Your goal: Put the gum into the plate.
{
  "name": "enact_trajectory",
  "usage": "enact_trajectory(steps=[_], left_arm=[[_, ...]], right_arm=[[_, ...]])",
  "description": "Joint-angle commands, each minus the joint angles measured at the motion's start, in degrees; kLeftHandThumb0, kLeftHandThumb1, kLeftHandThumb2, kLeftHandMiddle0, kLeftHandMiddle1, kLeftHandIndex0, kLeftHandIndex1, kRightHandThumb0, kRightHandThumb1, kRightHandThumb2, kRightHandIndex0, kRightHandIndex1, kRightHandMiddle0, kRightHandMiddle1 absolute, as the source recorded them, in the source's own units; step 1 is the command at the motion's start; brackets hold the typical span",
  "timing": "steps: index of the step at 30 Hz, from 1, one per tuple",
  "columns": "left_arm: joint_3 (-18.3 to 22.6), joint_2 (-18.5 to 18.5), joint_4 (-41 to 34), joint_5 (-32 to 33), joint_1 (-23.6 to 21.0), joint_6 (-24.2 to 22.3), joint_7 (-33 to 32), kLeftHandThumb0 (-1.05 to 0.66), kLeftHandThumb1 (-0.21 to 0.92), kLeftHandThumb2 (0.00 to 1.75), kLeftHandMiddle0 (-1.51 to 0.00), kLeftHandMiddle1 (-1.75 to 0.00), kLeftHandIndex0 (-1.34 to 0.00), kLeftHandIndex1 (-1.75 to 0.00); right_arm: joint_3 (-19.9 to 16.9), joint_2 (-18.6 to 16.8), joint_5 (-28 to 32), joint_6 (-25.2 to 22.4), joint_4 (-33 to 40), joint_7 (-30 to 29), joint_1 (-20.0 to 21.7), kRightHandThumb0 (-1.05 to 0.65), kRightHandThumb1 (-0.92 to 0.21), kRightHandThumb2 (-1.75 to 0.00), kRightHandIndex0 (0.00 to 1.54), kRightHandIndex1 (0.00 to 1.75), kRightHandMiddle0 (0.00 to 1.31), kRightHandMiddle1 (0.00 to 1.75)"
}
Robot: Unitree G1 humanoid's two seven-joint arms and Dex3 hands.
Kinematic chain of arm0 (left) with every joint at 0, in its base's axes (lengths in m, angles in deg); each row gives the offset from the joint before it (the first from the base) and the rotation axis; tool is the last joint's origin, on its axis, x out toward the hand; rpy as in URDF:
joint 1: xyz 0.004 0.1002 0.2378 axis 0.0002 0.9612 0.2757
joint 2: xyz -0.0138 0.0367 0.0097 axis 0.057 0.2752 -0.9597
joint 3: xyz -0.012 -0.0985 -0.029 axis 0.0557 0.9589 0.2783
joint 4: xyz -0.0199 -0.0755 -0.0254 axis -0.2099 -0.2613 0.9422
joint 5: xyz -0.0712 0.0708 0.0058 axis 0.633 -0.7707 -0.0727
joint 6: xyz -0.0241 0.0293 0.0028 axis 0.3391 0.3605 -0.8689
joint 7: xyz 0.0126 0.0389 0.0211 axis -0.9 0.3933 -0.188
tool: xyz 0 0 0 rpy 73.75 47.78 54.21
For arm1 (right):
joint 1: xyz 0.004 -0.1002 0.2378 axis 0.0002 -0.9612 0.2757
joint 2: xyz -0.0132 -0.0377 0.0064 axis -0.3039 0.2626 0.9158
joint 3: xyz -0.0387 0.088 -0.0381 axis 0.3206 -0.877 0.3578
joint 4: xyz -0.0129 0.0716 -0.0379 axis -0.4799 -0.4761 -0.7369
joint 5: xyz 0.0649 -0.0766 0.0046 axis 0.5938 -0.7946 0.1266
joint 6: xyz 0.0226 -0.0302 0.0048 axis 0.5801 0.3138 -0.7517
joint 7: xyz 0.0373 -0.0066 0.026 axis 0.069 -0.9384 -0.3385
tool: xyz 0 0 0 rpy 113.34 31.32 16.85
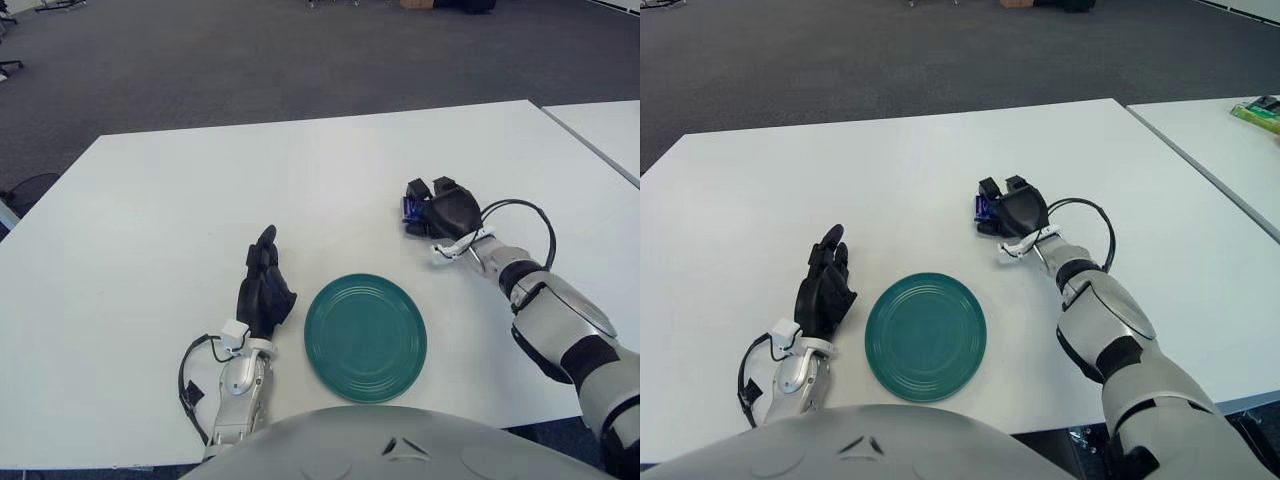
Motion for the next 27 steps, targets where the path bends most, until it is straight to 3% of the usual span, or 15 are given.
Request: enact_trajectory(steps=[1, 7, 9, 13, 16, 27], left_arm=[[0.6, -1.5, 1.8, 0.4, 0.4, -2.2, -0.7, -1.00, 0.92, 0.94, -0.11, 0.00, 0.00, -0.52], [0.6, -1.4, 1.7, 1.8, 0.5, -2.7, 0.2, -0.99, 0.92, 0.95, -0.10, 0.00, 0.00, -0.52], [0.6, -1.3, 1.8, 2.1, 0.3, -2.8, 0.5, -0.99, 0.92, 0.95, -0.10, 0.00, 0.00, -0.52], [0.8, -1.0, 1.9, 2.4, 0.0, -2.8, 0.9, -1.00, 0.92, 0.96, -0.09, 0.00, 0.00, -0.51], [0.9, -0.7, 1.6, 2.6, -0.2, -3.4, 1.0, -1.00, 0.92, 0.96, -0.10, 0.00, 0.00, -0.53], [1.4, -1.1, 0.8, 3.0, -0.2, -4.6, 0.9, -0.99, 0.92, 0.95, -0.13, -0.02, 0.00, -0.60]], right_arm=[[-3.4, 2.2, 2.5, 4.8, 6.1, -0.5, 6.3, -0.48, -0.91, -0.59, 1.20, 1.75, 0.91, 1.75], [-6.4, 6.3, 3.5, 10.4, 21.7, 5.3, 3.8, -0.47, -0.91, -0.57, 1.17, 1.75, 0.89, 1.75], [-7.2, 7.8, 3.7, 11.3, 28.6, 8.1, 1.6, -0.47, -0.91, -0.57, 1.17, 1.75, 0.89, 1.75], [-7.5, 8.9, 3.4, 13.3, 35.7, 11.7, -1.4, -0.47, -0.90, -0.57, 1.17, 1.75, 0.89, 1.75], [-6.8, 9.5, 2.1, 15.0, 45.8, 15.0, -6.0, -0.45, -0.86, -0.63, 1.19, 1.75, 0.93, 1.75], [-7.4, 10.7, -4.1, 16.9, 61.9, 26.0, -12.5, -0.43, -0.81, -0.72, 1.25, 1.75, 1.00, 1.75]])
